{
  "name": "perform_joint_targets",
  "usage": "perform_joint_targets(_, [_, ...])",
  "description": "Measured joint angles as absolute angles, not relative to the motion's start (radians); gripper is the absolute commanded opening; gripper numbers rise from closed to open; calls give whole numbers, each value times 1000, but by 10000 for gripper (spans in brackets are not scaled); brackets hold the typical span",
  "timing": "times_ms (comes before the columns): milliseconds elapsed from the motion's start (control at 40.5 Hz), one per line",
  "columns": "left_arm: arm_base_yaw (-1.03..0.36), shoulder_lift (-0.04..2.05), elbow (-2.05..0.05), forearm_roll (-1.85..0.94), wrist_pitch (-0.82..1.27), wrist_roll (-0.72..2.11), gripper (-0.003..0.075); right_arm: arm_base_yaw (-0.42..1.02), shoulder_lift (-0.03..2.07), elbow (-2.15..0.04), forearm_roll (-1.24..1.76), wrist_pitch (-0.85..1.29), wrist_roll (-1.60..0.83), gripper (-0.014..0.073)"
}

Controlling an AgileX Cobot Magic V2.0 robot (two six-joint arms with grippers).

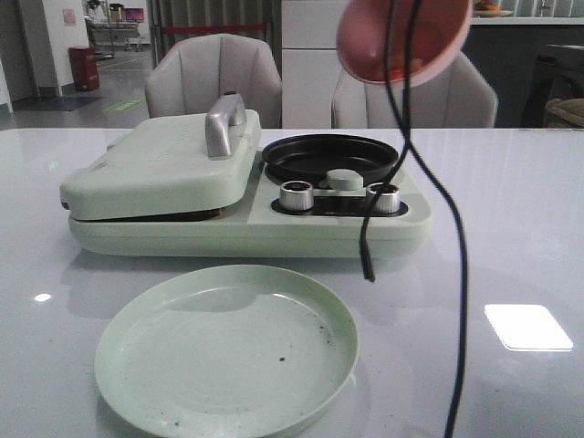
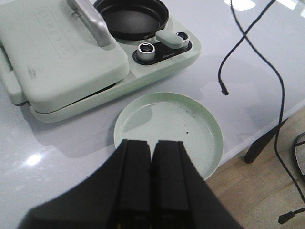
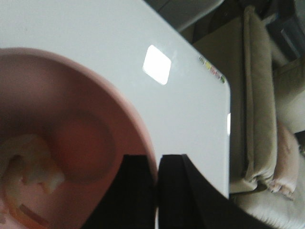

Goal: Make breakfast with bread and shrimp
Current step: 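Grasp the pink bowl with the right gripper and lift it, then tilt the pink bowl over the frying pan to pour the shrimp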

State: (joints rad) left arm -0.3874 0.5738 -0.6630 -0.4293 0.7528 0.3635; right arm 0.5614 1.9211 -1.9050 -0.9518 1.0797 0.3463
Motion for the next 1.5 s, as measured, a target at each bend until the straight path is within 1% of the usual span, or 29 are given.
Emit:
perform_joint_targets(148, [-387, 574, -663, -429, 753, 363, 98, 618, 2002, -1961, -1111, 1080, 384, 18])
perform_joint_targets(419, [-387, 574, -663, -429, 753, 363, 98, 674, 2117, -1971, -1424, 1132, 425, 18])
perform_joint_targets(715, [-387, 574, -663, -429, 753, 363, 98, 691, 2167, -1976, -1542, 1156, 429, 18])
perform_joint_targets(863, [-387, 574, -663, -429, 753, 363, 98, 693, 2167, -1980, -1663, 1186, 429, 18])
perform_joint_targets(1085, [-387, 574, -663, -429, 753, 363, 98, 693, 2167, -2008, -1703, 1190, 429, 18])
perform_joint_targets(1505, [-387, 574, -663, -429, 753, 363, 98, 695, 2194, -2009, -1665, 1192, 429, 18])
